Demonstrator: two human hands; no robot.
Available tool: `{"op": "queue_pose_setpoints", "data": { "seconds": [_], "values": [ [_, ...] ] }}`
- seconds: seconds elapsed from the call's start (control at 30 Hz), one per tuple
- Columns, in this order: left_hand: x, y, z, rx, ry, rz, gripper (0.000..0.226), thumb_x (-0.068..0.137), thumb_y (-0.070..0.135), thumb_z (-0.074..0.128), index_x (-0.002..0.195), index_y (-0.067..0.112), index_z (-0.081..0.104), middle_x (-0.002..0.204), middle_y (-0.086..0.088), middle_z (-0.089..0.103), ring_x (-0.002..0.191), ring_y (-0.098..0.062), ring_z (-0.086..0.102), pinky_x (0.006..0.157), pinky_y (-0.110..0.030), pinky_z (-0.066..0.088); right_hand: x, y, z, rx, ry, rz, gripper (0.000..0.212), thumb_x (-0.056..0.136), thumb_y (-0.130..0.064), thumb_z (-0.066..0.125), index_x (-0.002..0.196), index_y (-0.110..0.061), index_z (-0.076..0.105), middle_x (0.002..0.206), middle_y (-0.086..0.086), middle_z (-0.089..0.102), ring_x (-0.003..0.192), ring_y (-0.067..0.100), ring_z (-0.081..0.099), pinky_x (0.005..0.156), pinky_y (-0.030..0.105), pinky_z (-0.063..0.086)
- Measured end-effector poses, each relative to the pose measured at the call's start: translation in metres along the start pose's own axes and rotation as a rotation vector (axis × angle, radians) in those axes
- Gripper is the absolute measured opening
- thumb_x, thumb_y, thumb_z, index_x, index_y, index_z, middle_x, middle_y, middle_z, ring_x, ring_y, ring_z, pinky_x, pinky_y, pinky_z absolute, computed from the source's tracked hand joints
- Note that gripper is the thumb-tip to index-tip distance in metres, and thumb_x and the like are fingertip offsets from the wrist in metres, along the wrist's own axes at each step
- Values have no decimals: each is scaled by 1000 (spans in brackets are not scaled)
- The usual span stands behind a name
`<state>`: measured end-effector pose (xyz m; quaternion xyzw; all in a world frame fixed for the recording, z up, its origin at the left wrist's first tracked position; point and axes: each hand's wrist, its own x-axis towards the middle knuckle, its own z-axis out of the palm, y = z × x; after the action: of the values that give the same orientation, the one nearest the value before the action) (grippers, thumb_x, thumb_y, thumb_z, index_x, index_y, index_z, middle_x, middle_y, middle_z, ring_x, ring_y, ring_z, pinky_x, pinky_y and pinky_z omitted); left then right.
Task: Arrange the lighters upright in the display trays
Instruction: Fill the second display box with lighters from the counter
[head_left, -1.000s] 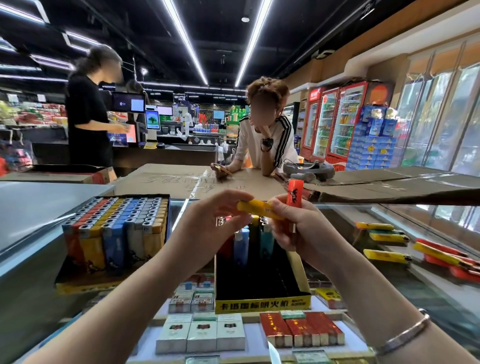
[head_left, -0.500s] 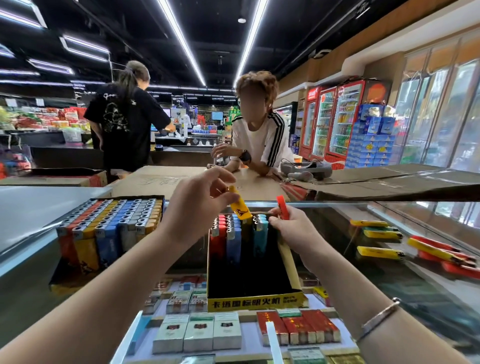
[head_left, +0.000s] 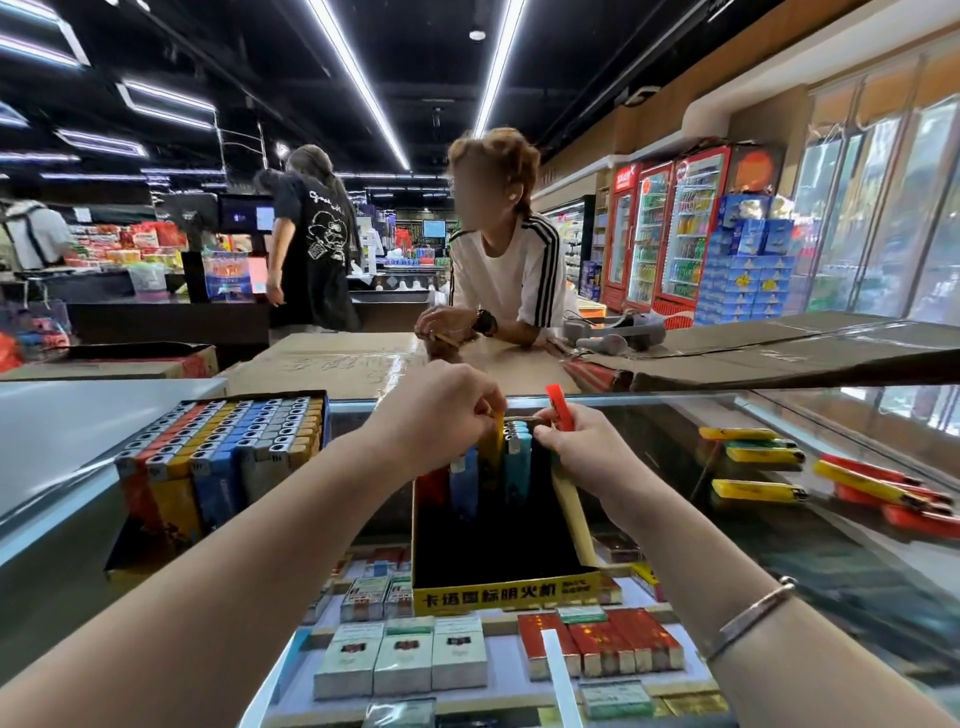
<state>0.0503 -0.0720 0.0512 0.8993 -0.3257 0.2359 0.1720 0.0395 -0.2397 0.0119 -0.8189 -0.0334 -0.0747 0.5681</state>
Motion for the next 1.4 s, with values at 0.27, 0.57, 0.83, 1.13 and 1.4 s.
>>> {"op": "queue_pose_setpoints", "data": {
  "seconds": [0.27, 0.57, 0.83, 1.13, 1.4],
  "values": [
    [1, 1, 3, 98, 1, -55, 11, 80, 22, 71, 91, 23, 74, 88, 2, 71, 78, -14, 62, 77, -31, 52, 1, -3, 0, -7, -13, 27, 11, 95, -11, 48, 104, -13, 55, 90, 4, 55, 80, 11, 52, 62, 22, 38],
    [-2, 6, 5, 219, -109, -49, 23, 90, 29, 53, 99, 19, 72, 97, 3, 61, 88, -18, 56, 75, -32, 49, -1, -5, 1, 3, -18, 42, 9, 95, -12, 49, 94, -20, 52, 87, 1, 54, 78, 8, 52, 59, 18, 36],
    [-32, -21, 16, 8, -299, -51, 61, 87, 59, 39, 143, 35, 29, 131, 16, 36, 113, 4, 23, 95, -20, 24, -5, -12, -4, 51, 123, -78, 33, 95, -39, 44, 90, -11, 60, 73, -1, 53, 65, 7, 50, 57, 21, 38],
    [-46, -27, 27, -49, -101, 50, 62, 85, 61, 38, 141, 36, 31, 139, 20, 36, 119, 10, 23, 96, -16, 23, -9, -22, -12, 333, 180, 20, 30, 90, -43, 53, 77, -16, 55, 64, -1, 46, 53, 10, 45, 37, 16, 35],
    [-53, -15, 17, -238, 121, 4, 60, 77, 66, 35, 125, 35, 52, 122, 17, 53, 115, 3, 39, 90, -16, 31, -19, -26, 0, 642, -178, 44, 35, 65, -24, 70, 90, -11, 50, 59, 7, 63, 45, 15, 55, 39, 20, 48]
  ]
}}
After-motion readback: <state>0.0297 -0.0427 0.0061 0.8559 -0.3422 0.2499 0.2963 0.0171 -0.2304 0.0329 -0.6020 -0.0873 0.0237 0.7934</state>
